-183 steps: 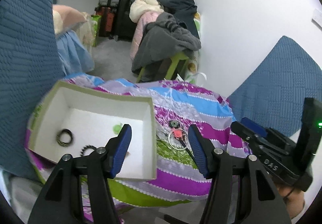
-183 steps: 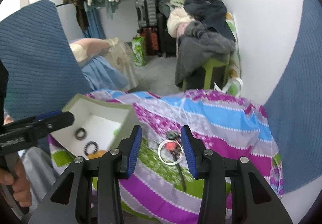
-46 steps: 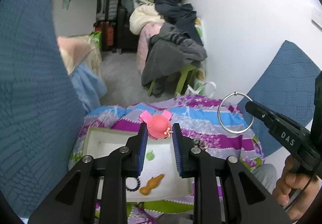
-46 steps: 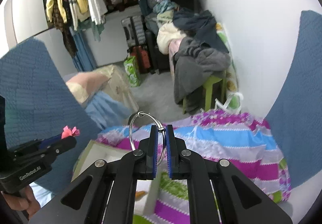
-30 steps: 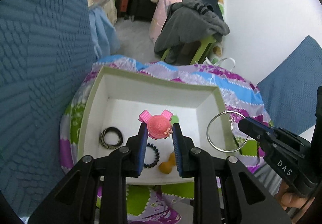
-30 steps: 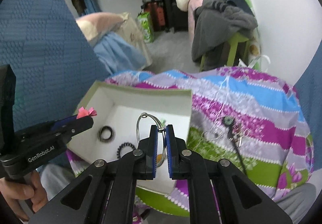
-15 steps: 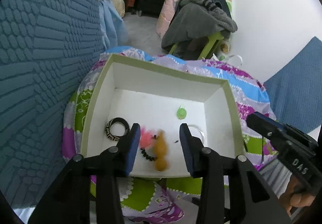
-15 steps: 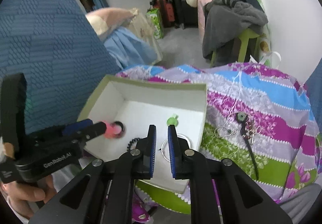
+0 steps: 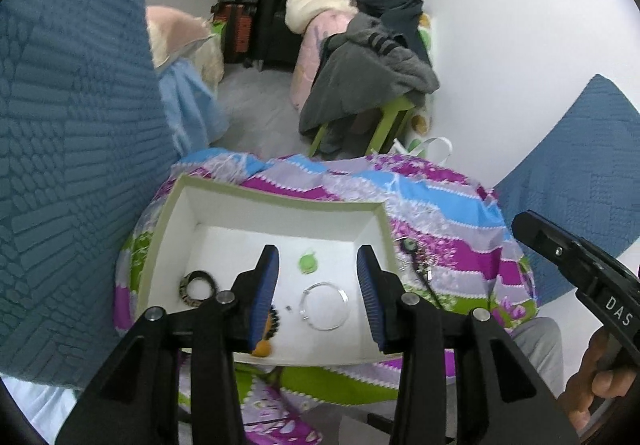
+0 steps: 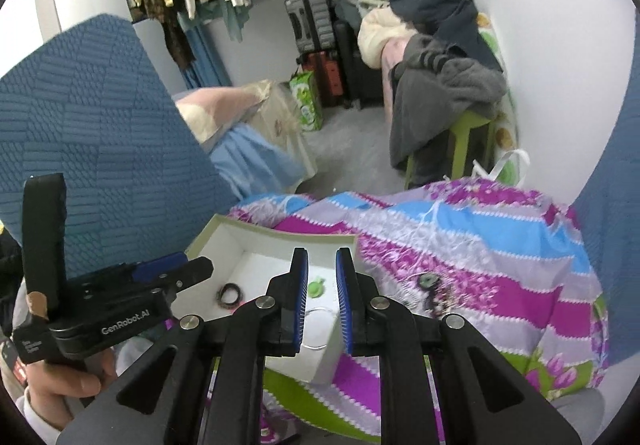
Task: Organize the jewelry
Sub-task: 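Move both tools from the box back to the remaining necklace pile, then grasp the black cord of the green pendant necklace with the left tool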
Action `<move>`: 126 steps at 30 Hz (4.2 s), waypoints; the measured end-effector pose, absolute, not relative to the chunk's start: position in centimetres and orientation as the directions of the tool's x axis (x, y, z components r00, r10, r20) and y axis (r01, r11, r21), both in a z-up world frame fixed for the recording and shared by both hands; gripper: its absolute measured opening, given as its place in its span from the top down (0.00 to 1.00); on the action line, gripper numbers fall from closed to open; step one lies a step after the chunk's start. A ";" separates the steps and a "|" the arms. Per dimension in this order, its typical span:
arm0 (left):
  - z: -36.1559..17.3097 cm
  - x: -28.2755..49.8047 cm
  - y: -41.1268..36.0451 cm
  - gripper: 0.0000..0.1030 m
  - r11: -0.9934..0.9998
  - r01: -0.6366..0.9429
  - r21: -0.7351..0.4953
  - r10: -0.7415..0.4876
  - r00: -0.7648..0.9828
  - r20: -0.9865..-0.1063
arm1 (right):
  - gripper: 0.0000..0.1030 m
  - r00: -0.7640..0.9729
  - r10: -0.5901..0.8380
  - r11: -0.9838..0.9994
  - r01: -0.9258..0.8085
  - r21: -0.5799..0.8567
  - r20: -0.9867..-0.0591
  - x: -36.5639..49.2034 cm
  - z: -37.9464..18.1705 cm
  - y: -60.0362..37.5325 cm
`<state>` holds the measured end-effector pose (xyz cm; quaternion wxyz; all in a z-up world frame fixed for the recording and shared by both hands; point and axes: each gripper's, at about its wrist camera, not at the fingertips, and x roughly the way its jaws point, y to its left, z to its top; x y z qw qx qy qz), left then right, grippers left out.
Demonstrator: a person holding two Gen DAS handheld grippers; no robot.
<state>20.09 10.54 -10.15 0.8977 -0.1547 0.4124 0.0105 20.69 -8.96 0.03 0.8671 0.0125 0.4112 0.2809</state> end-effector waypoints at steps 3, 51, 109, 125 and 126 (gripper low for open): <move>-9.6 20.2 9.0 0.60 0.952 -0.134 -0.275 -0.116 0.673 -0.731 | 0.88 0.518 0.498 0.846 -0.467 0.258 -0.695 20.8 0.1 -10.6; -27.7 30.9 -10.3 0.71 0.962 -0.076 -0.261 -0.188 0.507 -0.841 | 0.78 0.396 0.528 0.842 -0.364 0.399 -0.751 28.9 -16.4 -25.2; -26.3 25.5 -6.6 0.95 0.925 -0.154 -0.348 -0.217 0.538 -0.815 | 0.96 0.156 0.654 0.729 -0.393 0.561 -0.740 29.8 -21.8 -18.9; -22.9 25.6 -6.7 0.96 0.925 -0.117 -0.361 -0.238 0.562 -0.792 | 0.96 0.325 0.551 0.822 -0.370 0.433 -0.769 26.0 -16.1 -22.1; -22.7 25.6 -6.6 0.96 0.925 -0.113 -0.364 -0.243 0.561 -0.792 | 0.96 0.331 0.539 0.831 -0.361 0.423 -0.775 25.6 -15.9 -22.3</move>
